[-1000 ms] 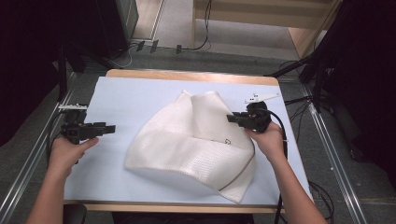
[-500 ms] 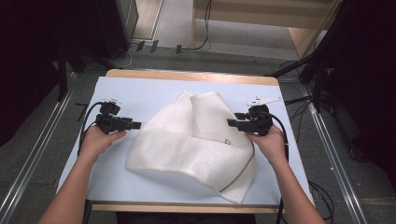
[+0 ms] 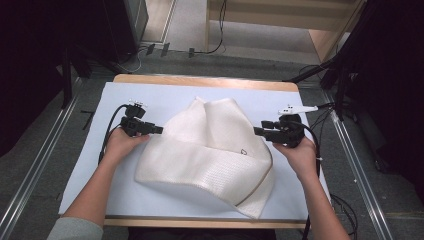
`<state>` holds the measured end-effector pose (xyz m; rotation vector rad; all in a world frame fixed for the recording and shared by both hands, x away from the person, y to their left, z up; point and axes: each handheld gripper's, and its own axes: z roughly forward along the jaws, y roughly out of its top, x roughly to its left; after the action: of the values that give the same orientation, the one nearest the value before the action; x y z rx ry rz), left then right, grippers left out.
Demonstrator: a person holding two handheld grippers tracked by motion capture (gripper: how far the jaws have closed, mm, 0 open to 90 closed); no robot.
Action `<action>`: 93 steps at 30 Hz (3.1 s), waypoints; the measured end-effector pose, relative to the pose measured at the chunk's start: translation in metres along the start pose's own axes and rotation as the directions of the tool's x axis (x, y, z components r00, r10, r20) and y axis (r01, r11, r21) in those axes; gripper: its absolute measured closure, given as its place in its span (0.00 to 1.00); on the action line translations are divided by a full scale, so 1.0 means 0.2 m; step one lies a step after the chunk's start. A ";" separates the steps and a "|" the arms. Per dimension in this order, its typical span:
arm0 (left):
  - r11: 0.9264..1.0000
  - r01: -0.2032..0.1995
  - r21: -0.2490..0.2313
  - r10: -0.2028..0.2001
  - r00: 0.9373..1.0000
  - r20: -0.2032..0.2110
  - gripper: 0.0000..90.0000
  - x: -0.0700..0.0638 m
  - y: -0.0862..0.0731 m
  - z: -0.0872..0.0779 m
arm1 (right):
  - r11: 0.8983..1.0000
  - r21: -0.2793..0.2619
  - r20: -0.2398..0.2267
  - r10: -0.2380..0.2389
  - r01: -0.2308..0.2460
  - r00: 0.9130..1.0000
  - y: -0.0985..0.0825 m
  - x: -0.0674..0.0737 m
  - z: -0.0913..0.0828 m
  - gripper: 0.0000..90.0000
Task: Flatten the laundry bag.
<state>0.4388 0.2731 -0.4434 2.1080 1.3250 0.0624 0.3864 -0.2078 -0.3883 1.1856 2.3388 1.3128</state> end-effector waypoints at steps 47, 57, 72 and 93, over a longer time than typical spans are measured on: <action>0.969 0.192 -0.155 -0.195 0.981 -0.003 0.98 0.33 -0.33 -0.50 | 0.992 0.074 0.056 0.094 -0.098 0.994 -0.08 -0.11 0.30 0.66; 0.969 0.200 -0.144 -0.204 0.979 -0.013 0.96 0.34 -0.36 -0.50 | 0.992 0.092 0.018 0.089 -0.091 0.996 -0.06 -0.05 0.45 0.53; 0.970 0.201 -0.135 -0.206 0.978 -0.022 0.94 0.34 -0.36 -0.48 | 0.985 0.170 0.036 0.012 -0.018 0.999 -0.10 0.03 0.58 0.74; 0.974 0.165 -0.156 -0.144 0.980 0.140 0.95 0.16 -0.22 -0.36 | 0.997 0.078 0.170 -0.031 0.018 0.985 0.04 -0.08 0.19 0.93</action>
<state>0.3936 0.3462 -0.4189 1.8326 1.3538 -0.0259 0.4208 -0.1945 -0.4067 1.2353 2.2896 1.0764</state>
